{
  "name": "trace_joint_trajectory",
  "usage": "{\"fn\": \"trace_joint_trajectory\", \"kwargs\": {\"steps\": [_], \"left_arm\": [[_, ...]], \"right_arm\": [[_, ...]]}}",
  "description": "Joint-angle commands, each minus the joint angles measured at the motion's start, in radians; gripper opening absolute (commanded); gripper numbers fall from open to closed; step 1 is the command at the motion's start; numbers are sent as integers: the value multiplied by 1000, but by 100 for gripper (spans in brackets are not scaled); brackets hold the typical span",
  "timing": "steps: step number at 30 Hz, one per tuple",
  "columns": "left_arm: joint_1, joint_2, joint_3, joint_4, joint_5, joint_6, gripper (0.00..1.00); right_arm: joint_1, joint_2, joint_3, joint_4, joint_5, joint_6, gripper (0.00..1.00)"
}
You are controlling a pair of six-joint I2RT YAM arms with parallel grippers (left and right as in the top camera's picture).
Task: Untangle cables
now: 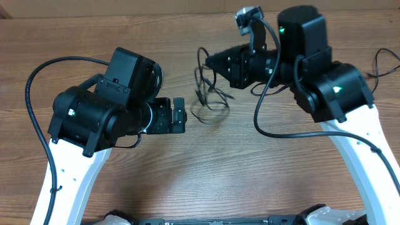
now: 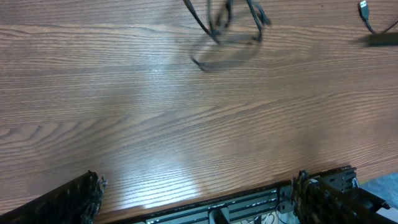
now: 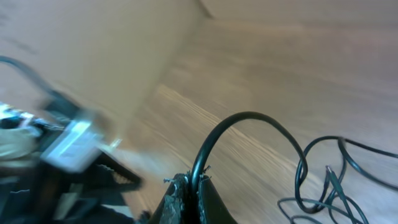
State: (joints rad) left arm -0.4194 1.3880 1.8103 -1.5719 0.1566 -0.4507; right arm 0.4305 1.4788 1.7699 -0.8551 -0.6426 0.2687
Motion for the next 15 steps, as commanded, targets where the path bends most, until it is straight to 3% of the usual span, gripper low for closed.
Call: {"fn": "trace_joint_trajectory", "kwargs": {"steps": [1,4,9,12,15], "left_arm": [[-6,-1,-5,-3,-10,-14,100],[-6,-1,-5,-3,-10,-14,100],[-6,-1,-5,0,-10,-14,100],[-6,0,-5,4,-10,-14,100],[-6,0,-5,3,-10,-14,99]], "right_arm": [[-18,-64,68,47,-106,0,4],[-19,-70,68,55,-49,-1,4],[-15,-31,56,-94,217,10,4],[-15,-13,56,-119,181,74,4],[-21,-20,60,-45,20,80,4]]}}
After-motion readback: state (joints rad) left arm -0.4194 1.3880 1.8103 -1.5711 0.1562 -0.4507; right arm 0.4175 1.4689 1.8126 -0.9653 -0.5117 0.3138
